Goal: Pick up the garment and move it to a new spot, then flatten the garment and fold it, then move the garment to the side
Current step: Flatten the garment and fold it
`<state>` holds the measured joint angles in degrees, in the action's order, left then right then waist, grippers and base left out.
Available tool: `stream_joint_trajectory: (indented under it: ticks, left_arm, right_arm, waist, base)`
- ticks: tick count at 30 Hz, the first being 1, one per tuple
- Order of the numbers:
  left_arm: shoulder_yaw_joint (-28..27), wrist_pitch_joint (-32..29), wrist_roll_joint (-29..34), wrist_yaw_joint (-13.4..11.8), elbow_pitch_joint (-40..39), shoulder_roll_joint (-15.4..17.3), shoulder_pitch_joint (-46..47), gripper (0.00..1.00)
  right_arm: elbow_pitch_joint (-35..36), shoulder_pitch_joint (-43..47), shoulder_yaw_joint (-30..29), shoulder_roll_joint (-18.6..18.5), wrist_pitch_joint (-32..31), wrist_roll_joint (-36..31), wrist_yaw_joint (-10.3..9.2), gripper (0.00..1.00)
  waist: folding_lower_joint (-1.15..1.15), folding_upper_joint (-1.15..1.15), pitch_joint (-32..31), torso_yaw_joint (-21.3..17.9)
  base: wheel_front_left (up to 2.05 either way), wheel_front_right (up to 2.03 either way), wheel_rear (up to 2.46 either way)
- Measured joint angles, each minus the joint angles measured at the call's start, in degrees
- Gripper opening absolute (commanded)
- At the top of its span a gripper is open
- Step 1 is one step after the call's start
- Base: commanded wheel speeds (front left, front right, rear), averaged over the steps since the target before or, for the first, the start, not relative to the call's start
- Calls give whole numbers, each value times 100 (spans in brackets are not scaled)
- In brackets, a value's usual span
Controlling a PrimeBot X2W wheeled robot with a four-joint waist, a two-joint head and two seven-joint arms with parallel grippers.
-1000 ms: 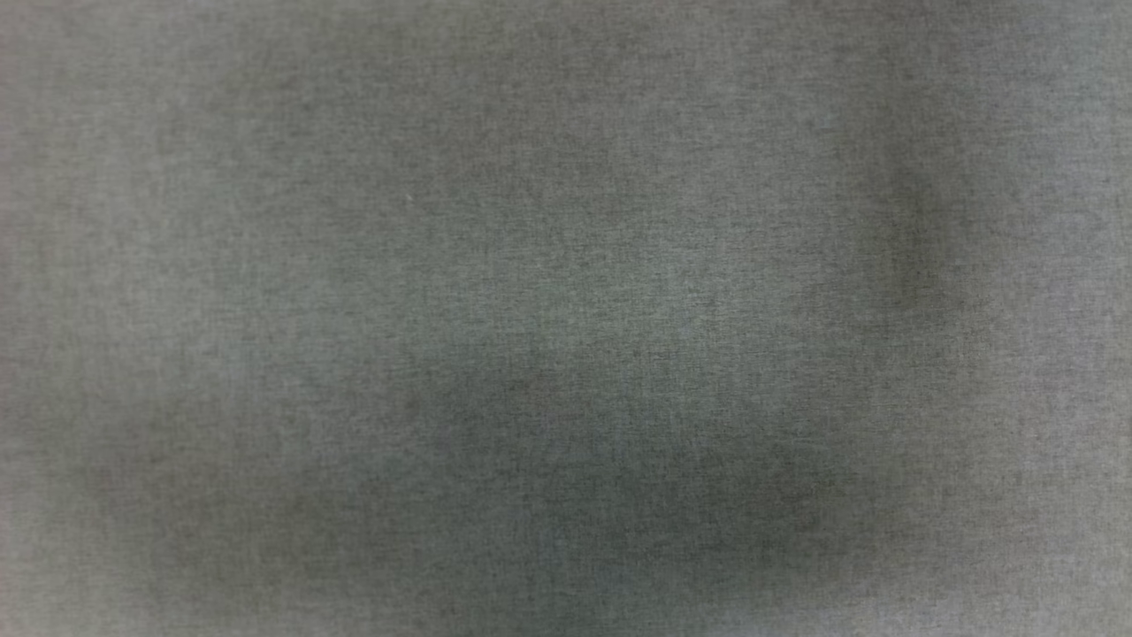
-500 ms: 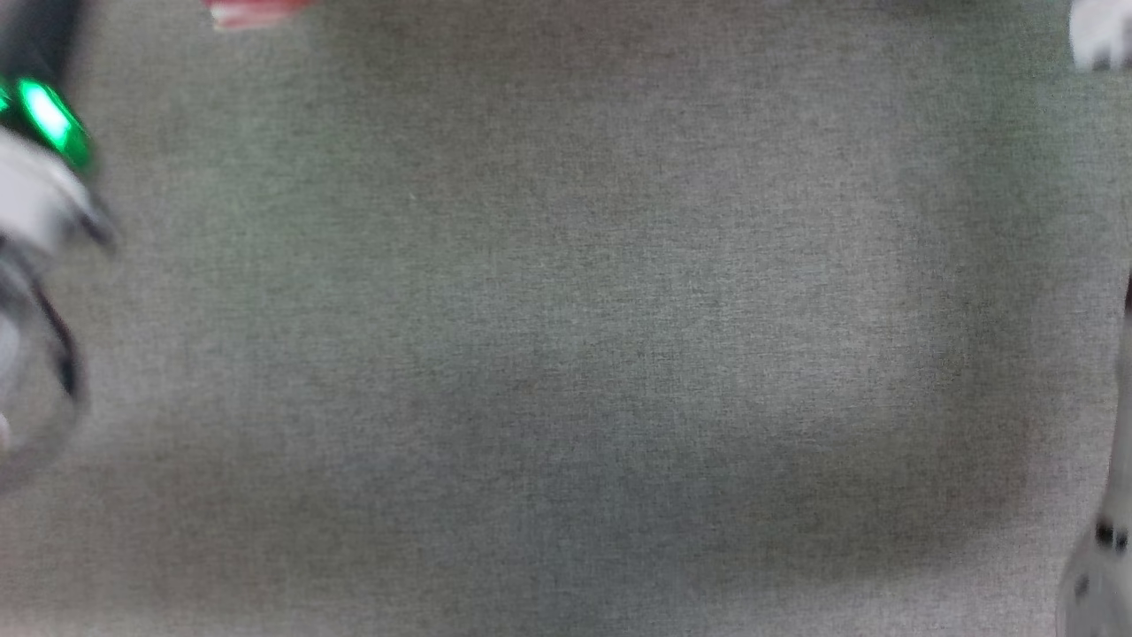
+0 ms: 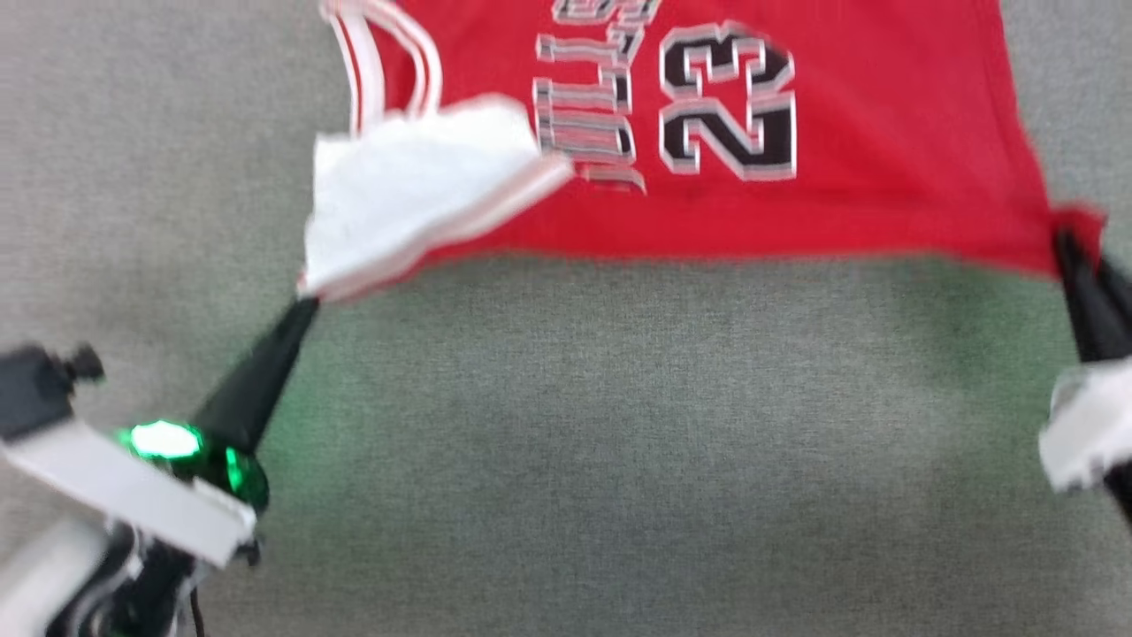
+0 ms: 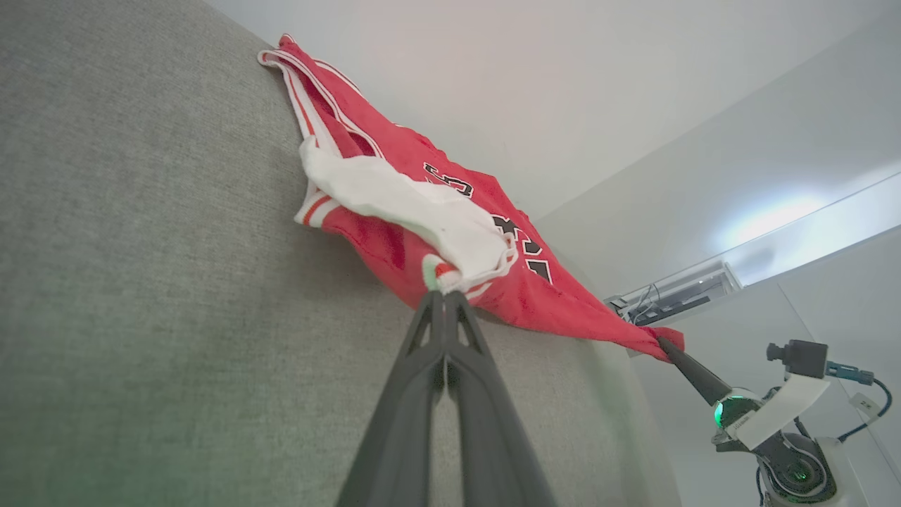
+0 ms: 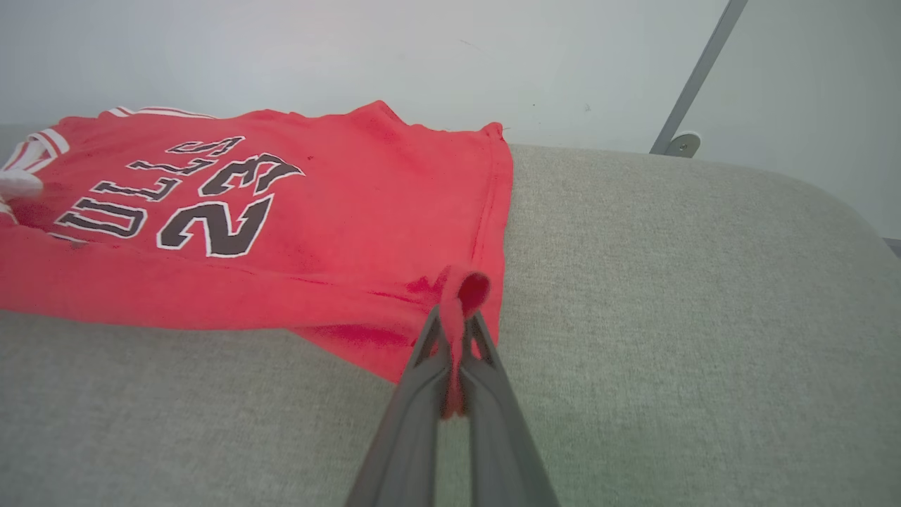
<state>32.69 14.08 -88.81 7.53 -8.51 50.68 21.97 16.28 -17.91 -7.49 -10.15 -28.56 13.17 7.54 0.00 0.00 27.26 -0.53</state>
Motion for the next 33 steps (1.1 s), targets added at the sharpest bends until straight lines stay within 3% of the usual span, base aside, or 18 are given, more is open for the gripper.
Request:
stream_joint_trajectory:
  ticks: [6,15,19,24,33]
  left_arm:
    - [-224,82,218,0,-360,19,-902,0]
    - [-1395,102,632,0,-948,-298,-2617,0]
    - [-1668,102,911,0,-1303,-348,-3062,0]
    - [-1562,101,1117,0,-1538,-100,-2868,0]
    - [-1148,105,842,0,-1383,313,-1260,0]
  right_arm:
    - [646,1233,-29,-43,-38,176,0,0]
    - [1313,2526,-91,-220,33,476,0,0]
    - [1479,2747,-178,-201,110,593,0,0]
    - [1436,2521,-250,-226,141,636,0,0]
    - [809,1125,-29,-223,-67,417,-1,0]
  waist:
    - [0,0,-287,2]
    - [0,0,-477,-179]
    - [0,0,-459,-219]
    - [0,0,-434,-243]
    - [0,0,-176,-323]
  base:
    - [0,0,0]
    - [0,0,0]
    - [0,0,0]
    - [0,0,0]
    - [0,0,0]
